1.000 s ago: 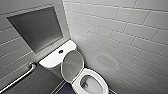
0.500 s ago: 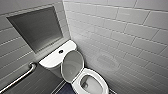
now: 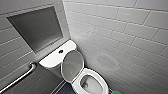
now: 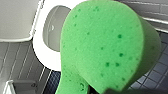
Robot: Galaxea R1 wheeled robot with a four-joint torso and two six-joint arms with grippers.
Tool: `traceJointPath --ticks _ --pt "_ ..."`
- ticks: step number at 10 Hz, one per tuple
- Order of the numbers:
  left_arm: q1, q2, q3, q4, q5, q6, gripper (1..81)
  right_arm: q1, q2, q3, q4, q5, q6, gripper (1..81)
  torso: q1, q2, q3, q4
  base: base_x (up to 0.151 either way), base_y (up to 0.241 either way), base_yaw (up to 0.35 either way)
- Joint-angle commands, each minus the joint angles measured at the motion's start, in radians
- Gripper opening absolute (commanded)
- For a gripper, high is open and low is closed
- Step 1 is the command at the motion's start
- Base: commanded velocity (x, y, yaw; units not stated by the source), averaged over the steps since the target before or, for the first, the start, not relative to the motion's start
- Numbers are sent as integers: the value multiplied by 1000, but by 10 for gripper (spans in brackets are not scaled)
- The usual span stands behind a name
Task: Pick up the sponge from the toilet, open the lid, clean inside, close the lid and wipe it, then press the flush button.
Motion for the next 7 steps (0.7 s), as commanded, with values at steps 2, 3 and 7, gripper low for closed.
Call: traceJointPath --ticks 2,3,7 --pt "1 -4 -15 -13 78 2 811 163 8 16 5 -87 1 10 0 0 -50 0 0 0 0" --pt "1 5 -32 -13 78 2 811 196 11 22 10 -99 1 10 0 0 -66 0 0 0 0" --pt "1 19 -52 -13 78 2 811 342 34 27 13 -188 40 10 0 1 -59 0 0 0 0"
